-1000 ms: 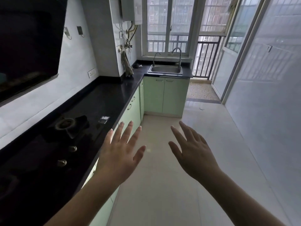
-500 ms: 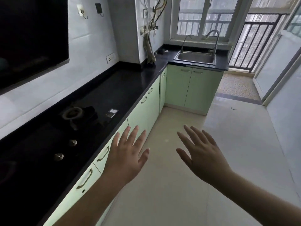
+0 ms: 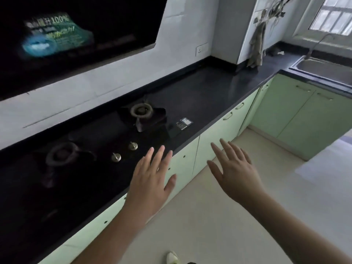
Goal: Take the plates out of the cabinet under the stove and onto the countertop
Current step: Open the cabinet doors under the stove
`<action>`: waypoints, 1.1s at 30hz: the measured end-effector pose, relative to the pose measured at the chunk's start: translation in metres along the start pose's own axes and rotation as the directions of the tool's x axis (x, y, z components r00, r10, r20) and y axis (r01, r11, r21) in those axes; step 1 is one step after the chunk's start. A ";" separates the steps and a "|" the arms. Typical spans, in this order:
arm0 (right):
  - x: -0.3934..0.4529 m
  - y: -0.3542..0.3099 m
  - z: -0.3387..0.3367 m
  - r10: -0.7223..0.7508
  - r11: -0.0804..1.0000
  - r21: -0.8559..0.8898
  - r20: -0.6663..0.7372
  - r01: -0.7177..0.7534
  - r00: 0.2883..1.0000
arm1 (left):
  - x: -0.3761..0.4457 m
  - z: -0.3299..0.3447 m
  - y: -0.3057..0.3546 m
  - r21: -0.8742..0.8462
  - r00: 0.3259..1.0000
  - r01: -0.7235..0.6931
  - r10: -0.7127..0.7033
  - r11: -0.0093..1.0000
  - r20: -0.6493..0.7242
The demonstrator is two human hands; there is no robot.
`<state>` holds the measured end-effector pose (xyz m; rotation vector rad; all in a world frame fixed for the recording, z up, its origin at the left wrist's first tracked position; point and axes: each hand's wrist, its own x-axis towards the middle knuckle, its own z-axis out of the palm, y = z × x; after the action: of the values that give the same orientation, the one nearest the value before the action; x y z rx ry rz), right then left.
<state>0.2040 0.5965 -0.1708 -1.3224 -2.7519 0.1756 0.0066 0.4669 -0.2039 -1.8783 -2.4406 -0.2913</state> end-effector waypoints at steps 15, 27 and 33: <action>0.100 -0.047 0.097 -0.349 0.935 -0.018 0.135 0.354 0.927 | -0.018 0.084 -0.074 0.019 0.954 0.293 -0.294 0.956 0.065; 0.127 -0.026 0.186 -0.694 0.700 0.137 0.363 0.701 0.622 | -0.020 0.136 -0.005 0.079 0.795 0.574 -0.578 0.815 0.184; 0.140 -0.022 0.222 -0.726 0.641 0.140 0.429 0.755 0.537 | -0.013 0.172 -0.007 0.099 0.728 0.639 -0.642 0.763 0.239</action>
<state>0.0719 0.6777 -0.3836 0.0465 -3.4421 0.3649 0.0160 0.4835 -0.3759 -1.0308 -3.1999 -0.0425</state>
